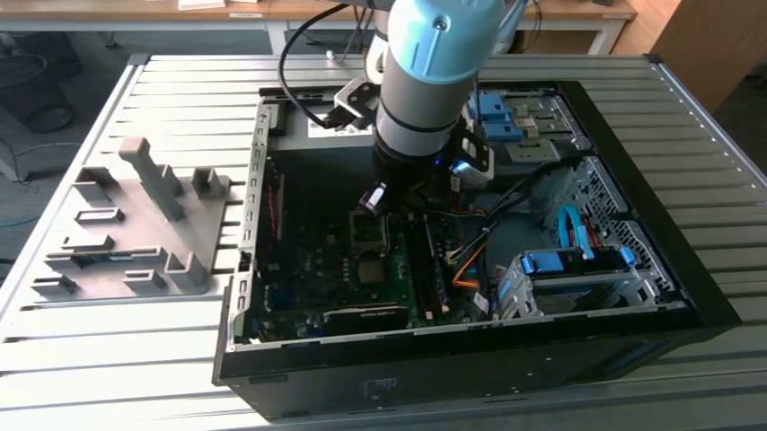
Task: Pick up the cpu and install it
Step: 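Close the cpu cover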
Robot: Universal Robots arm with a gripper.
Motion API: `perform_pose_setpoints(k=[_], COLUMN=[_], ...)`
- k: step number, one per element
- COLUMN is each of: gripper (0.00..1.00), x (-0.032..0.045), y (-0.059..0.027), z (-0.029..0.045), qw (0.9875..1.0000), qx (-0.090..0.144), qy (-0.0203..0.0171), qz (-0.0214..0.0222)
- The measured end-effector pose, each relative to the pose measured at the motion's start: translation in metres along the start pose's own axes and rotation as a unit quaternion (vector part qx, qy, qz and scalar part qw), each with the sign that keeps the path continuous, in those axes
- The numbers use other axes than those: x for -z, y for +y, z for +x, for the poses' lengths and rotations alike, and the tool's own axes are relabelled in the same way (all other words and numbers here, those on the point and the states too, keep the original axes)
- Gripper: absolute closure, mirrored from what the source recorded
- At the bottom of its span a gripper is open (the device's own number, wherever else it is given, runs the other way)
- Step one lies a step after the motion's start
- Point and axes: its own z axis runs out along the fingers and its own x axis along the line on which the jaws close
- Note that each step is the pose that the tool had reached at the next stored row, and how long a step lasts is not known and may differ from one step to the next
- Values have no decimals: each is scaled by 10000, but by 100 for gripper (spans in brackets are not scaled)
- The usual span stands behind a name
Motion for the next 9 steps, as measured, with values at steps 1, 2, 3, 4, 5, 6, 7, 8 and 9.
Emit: perform_pose_setpoints(k=[1, 2, 3, 4, 5, 6, 7, 8, 9], gripper=[90, 90, 90, 90, 90, 90, 90, 90, 90], x=[2, 4, 9, 15, 23, 32, 41, 50, 58], y=[1, 1, 1, 1, 2, 3, 4, 6, 7], z=[4, 8, 11, 14, 15, 15, 16, 16, 16], qw=[10000, 10000, 10000, 10000, 10000, 10000, 10000, 10000, 10000], qx=[4, 10, 17, 23, 26, 30, 33, 36, 41], qy=[-1, -3, -2, -3, -4, -5, -6, -6, -6], qz=[1, 1, 2, 2, 2, 0, -1, -2, -2])
